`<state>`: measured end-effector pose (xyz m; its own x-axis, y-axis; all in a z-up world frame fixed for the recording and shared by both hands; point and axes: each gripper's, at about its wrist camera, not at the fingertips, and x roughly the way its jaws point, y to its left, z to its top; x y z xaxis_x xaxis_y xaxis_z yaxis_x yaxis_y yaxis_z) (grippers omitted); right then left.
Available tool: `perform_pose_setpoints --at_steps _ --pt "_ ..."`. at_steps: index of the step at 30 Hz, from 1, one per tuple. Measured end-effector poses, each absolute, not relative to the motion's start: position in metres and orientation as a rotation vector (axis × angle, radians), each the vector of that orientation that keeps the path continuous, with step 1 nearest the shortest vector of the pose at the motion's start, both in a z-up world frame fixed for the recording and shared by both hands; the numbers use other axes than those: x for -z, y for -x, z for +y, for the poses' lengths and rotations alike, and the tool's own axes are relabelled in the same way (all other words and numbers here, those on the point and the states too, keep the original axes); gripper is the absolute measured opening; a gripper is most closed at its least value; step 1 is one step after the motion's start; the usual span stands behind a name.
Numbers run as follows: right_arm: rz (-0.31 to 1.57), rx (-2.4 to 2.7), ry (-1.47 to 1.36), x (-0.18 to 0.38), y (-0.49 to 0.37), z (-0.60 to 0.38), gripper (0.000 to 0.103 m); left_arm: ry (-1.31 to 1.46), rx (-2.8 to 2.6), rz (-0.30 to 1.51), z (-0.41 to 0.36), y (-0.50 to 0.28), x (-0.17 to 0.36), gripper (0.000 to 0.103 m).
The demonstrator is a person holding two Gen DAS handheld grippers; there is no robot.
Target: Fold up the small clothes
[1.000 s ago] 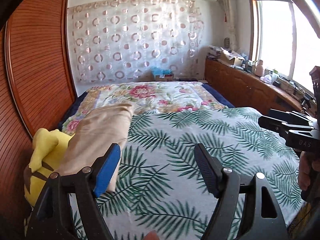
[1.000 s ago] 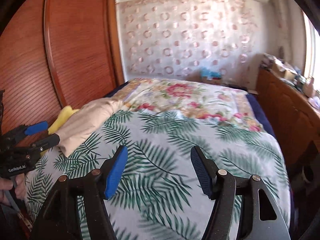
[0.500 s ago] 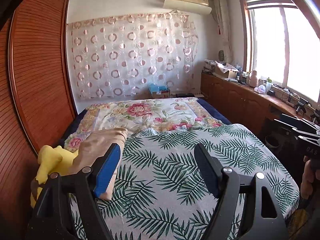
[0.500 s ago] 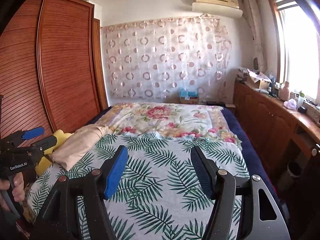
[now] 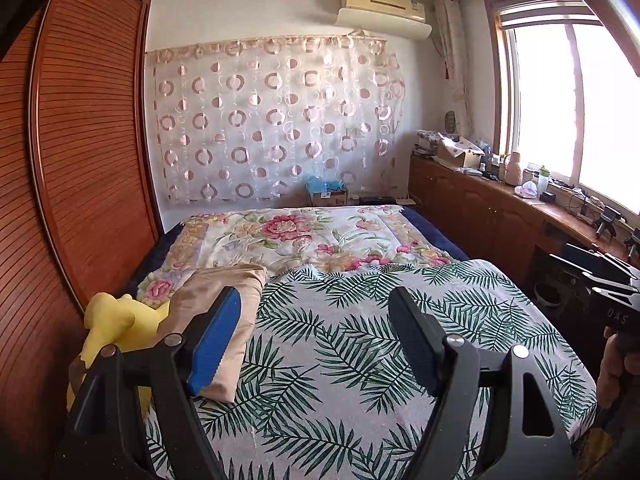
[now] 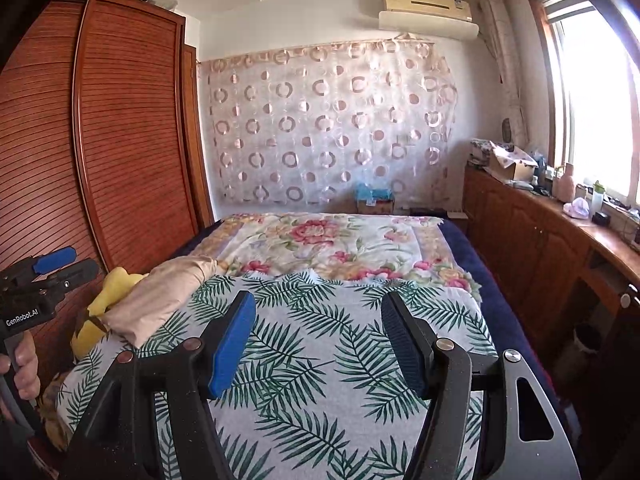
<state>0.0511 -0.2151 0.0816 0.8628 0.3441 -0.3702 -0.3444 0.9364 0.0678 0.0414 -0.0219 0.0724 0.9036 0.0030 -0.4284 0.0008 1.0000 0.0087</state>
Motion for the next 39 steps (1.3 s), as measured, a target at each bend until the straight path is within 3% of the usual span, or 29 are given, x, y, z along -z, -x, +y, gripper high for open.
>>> perform_pose_setpoints --at_steps 39 --pt "0.382 -0.357 0.003 -0.0829 -0.0571 -0.2196 0.067 -0.012 -0.004 0.432 -0.0212 -0.0401 -0.0694 0.077"
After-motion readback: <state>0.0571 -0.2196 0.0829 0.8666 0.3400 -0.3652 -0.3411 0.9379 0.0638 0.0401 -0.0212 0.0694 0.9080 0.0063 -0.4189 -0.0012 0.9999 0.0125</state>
